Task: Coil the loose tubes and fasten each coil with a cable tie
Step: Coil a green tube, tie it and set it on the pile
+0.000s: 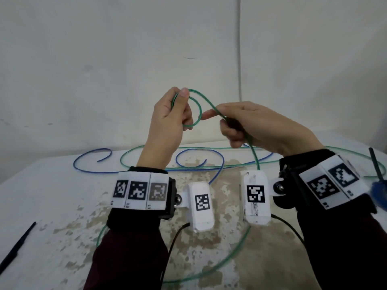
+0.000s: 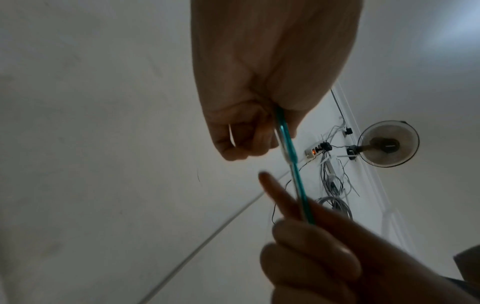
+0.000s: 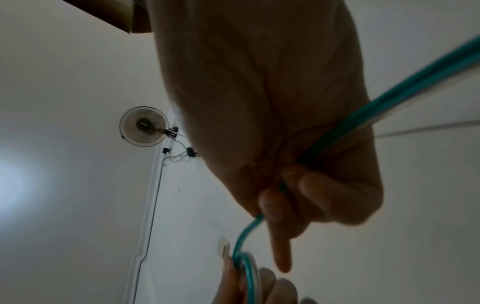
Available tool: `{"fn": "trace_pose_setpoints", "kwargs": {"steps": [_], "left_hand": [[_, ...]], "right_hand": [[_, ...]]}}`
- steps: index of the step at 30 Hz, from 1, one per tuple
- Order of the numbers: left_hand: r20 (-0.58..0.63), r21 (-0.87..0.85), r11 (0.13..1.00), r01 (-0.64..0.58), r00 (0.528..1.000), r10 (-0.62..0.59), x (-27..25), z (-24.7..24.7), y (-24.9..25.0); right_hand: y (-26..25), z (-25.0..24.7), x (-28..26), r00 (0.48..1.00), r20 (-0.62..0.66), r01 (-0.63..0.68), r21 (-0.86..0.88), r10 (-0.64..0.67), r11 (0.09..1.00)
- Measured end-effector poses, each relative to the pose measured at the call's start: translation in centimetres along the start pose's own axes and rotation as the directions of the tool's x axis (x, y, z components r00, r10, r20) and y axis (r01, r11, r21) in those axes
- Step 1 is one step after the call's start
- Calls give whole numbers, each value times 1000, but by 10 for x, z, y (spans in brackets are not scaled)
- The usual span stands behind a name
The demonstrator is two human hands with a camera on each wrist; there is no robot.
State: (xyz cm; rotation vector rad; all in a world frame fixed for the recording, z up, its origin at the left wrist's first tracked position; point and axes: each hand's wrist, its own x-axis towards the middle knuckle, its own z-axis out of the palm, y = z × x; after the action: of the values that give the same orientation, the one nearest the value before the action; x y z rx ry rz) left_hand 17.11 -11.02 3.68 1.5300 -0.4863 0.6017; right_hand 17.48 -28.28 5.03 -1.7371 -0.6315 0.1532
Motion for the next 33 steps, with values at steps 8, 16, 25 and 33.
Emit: {"fn": "trace_pose_setpoints", "kwargs": {"steps": [8,16,25,33], "left_hand": [[-127,77,996,-37,991,46,0,4,-1],[-199,-20,1000,-20,980,16,-1,2,-1],[-244,-43,997,-68,968,56,-1,13,5],[287,73,922,379,878,-384,-1,-12,10]], "right_hand": [[-1,19,9,997,64,-50,278,34,959],[4,20,9,990,141,-31,290,-11,956],[0,30,8,983,182,-57,328,-4,943],[3,2,5,1000,-5,21,74,-21,997]]}}
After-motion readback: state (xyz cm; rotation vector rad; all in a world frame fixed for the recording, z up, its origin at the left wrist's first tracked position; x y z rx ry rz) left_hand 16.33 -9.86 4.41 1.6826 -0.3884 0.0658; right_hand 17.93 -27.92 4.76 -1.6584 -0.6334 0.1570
